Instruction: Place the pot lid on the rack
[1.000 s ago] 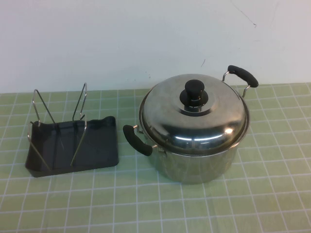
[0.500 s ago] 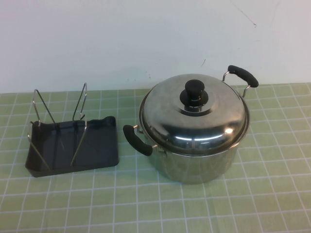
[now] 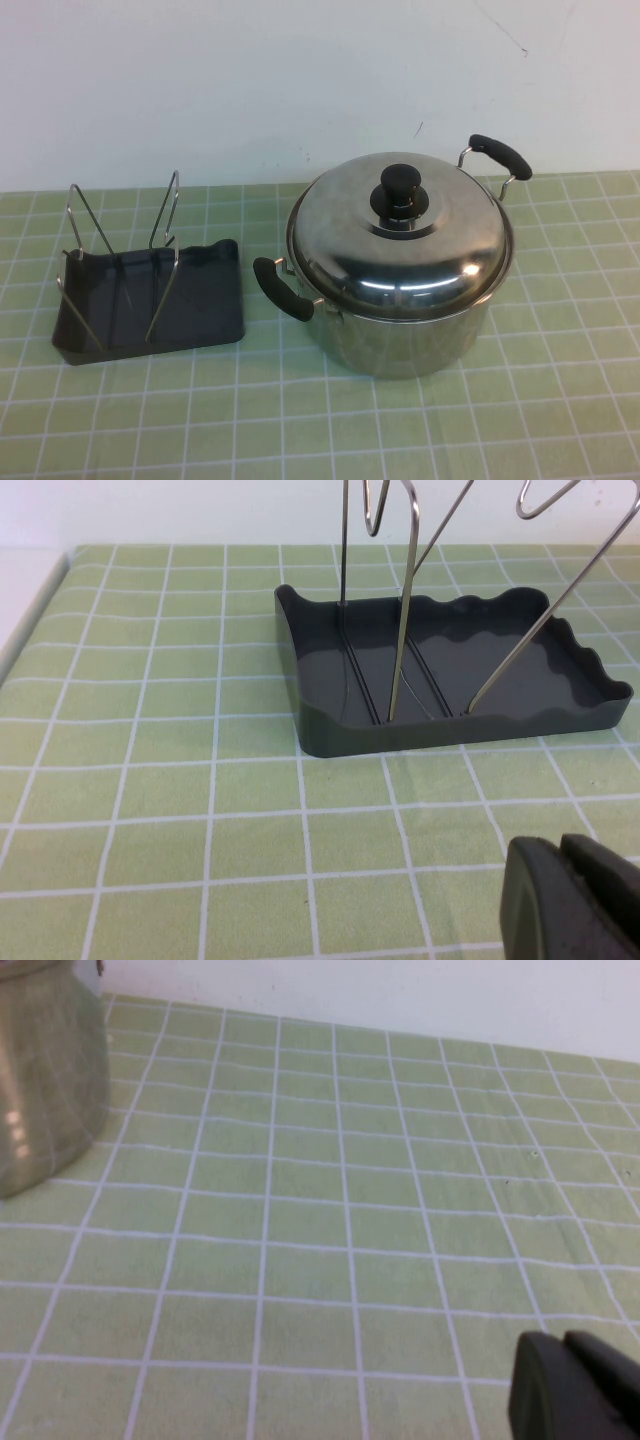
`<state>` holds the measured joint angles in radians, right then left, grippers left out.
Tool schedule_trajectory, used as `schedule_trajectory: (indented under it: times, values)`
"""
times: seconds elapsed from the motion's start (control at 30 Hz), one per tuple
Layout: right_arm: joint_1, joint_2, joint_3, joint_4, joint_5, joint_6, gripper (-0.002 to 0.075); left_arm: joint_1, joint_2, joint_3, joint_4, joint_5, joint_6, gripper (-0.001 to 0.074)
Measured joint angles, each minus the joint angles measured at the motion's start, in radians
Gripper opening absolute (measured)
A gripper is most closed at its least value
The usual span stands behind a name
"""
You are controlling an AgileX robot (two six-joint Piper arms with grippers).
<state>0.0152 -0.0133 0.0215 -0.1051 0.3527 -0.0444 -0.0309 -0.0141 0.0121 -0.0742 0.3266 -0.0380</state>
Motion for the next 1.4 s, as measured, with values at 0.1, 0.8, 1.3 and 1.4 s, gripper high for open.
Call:
schedule_trajectory:
  times: [0.1, 0.8, 1.3, 1.4]
  values:
    - [0.0, 0.0, 0.0, 0.0, -0.002, 0.0, -0.0001, 0.0, 0.0, 0.0, 0.0, 0.0, 0.0, -0.0003]
    - [0.0, 0.0, 0.007, -0.002, -0.772, 0.0, -0.0001, 0.0, 0.0, 0.008, 0.007, -0.851, 0.002, -0.0003]
    - [0.0, 0.0, -0.114, 0.291, -0.884, -0.294, -0.0001, 0.0, 0.0, -0.005, 0.003, -1.013, -0.115, -0.0003]
    - [0.0, 0.0, -0.223, 0.29, -0.754, -0.397, -0.0001, 0.0, 0.0, -0.073, 0.034, -0.857, -0.16, -0.0003]
